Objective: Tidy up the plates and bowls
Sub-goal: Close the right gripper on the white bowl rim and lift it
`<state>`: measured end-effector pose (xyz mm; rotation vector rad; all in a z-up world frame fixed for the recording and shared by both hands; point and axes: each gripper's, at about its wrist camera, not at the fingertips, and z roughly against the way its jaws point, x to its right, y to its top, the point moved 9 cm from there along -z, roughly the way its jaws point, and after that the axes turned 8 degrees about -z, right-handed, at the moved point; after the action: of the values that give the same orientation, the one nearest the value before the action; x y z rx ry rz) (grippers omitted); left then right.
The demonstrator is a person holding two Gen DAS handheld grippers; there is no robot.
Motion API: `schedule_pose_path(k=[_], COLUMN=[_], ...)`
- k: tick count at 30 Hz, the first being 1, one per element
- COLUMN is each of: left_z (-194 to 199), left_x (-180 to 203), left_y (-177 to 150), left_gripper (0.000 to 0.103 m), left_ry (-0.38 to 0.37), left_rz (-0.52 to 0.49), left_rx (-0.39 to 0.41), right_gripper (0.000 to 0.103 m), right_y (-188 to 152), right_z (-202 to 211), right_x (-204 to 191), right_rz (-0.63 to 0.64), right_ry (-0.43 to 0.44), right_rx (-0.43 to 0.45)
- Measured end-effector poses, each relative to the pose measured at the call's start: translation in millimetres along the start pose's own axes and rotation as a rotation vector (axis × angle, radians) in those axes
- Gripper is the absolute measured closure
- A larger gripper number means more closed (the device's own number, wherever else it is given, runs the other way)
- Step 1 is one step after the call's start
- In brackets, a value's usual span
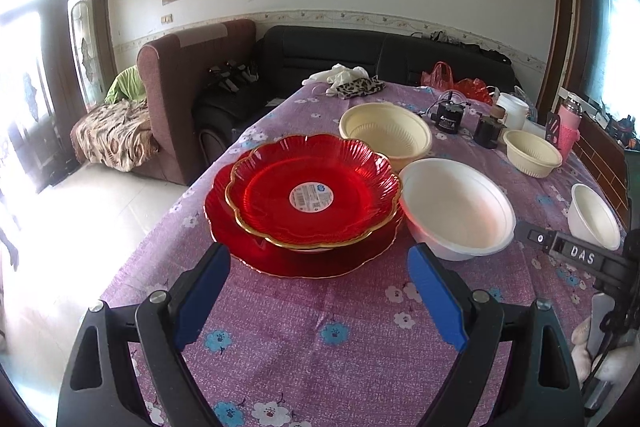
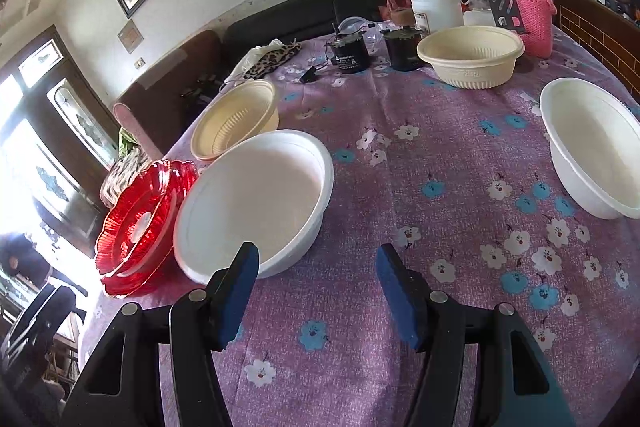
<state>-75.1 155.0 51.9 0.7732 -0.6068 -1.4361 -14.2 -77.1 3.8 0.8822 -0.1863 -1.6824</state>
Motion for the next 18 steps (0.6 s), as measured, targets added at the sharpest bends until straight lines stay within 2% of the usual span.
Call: schedule_pose_path(k=[7, 18], left_z=[-5.3, -12.5], left_x=[-7.0, -2.0], left_y=[-2.8, -3.9], left_gripper=[0.013, 0.013], left_ry=[-0.014, -0.036], left_rz=[0.03, 0.025], left_rx=[-0.02, -0.046], right_gripper=[0.037, 0.037], right_y=[19.0, 19.2], right_z=[-21.3, -74.3], right_x=[7.5, -12.7], right_rz=[-0.049, 0.013], right_ry=[-0.036, -0.101], right_rx=[-0.023, -0.132])
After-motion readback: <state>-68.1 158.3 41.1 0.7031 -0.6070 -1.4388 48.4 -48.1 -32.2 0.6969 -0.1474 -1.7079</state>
